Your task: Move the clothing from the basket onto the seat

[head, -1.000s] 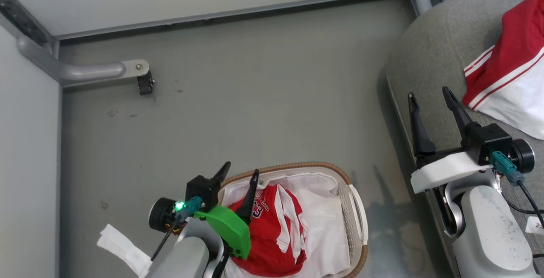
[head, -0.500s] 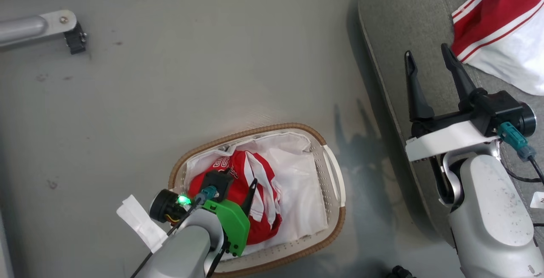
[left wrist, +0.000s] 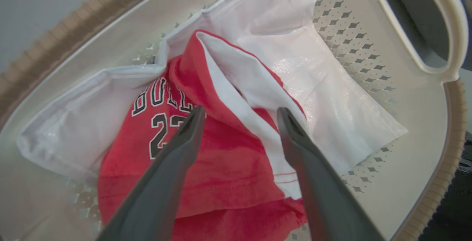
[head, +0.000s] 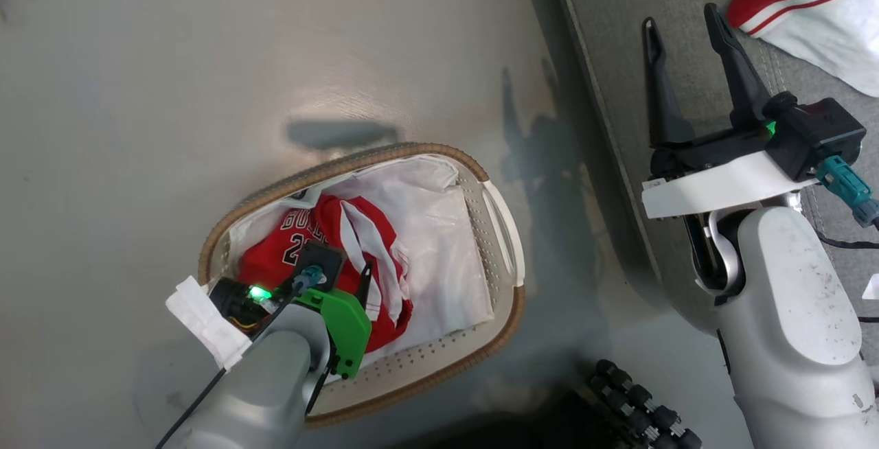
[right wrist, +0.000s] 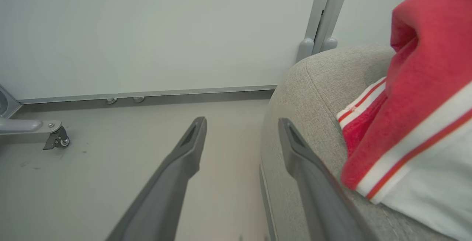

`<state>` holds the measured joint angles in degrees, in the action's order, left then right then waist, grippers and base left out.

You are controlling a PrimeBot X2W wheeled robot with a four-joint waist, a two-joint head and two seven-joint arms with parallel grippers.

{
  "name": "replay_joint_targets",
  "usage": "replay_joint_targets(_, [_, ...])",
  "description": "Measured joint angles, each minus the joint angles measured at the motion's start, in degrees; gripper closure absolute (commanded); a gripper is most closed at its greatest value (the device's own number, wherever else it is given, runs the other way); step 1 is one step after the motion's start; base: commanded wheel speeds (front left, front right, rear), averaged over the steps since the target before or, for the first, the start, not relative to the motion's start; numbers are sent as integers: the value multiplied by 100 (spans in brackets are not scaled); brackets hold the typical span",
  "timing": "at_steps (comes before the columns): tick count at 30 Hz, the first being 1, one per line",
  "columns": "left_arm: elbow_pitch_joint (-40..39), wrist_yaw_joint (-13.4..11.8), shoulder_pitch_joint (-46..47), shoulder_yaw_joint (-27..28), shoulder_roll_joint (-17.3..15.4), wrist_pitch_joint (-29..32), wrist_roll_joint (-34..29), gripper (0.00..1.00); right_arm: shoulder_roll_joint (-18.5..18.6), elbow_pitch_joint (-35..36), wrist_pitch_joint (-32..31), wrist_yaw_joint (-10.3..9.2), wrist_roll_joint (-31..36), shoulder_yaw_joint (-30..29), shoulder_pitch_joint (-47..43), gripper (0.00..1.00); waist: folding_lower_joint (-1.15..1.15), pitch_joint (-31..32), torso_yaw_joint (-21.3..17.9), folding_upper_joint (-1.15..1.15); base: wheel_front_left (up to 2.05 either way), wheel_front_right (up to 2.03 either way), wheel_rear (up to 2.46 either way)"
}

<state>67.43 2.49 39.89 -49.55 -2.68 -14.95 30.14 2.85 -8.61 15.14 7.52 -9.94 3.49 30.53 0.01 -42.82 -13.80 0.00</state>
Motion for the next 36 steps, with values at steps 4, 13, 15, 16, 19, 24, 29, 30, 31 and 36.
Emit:
replay_joint_targets(4, [244, -88, 157, 44, -23, -1, 12, 0, -1, 53, 0, 0, -119, 115, 96, 0, 0, -248, -182, 0, 0, 0, 0])
replay_joint_targets(13, [516, -410, 398, 229, -193, 60, 191, 0, -2, 99, 0, 1, -233, 236, 164, 0, 0, -585, -559, 0, 0, 0, 0])
replay_joint_targets(15, [538, -514, 430, 275, -200, 203, 238, 0, -1, 109, 0, 0, -263, 248, 164, 0, 0, -627, -618, 0, 0, 0, 0])
replay_joint_targets(16, [552, -525, 436, 270, -207, 290, 246, 0, -2, 113, 0, 0, -266, 253, 164, 0, 0, -645, -645, 0, 0, 0, 0])
replay_joint_targets(19, [576, -525, 444, 264, -210, 382, 261, 45, -2, 109, 0, 0, -272, 265, 163, 0, 0, -674, -696, 0, 0, 0, 0])
replay_joint_targets(24, [588, -402, 446, 193, -158, 378, 286, 100, -1, 66, 0, 0, -271, 238, 143, 0, 0, -609, -674, 0, 0, 0, 0])
replay_joint_targets(29, [559, -246, 420, 65, -112, 247, 254, 100, -3, -14, 0, 1, -204, 231, 83, 0, 0, -462, -571, 0, 0, 0, 0])
replay_joint_targets(30, [531, -215, 414, 42, -99, 210, 249, 100, -4, -34, 0, 1, -185, 222, 72, 0, 0, -421, -543, 0, 0, 0, 0])
replay_joint_targets(31, [500, -179, 405, 4, -86, 169, 235, 100, -5, -55, 0, 1, -154, 213, 58, 0, 0, -373, -513, 0, 0, 0, 0])
replay_joint_targets(36, [278, -27, 274, -223, -59, 34, 60, 100, -5, -158, 0, 1, -37, 147, -20, 0, 0, -100, -362, 0, 0, 0, 0])
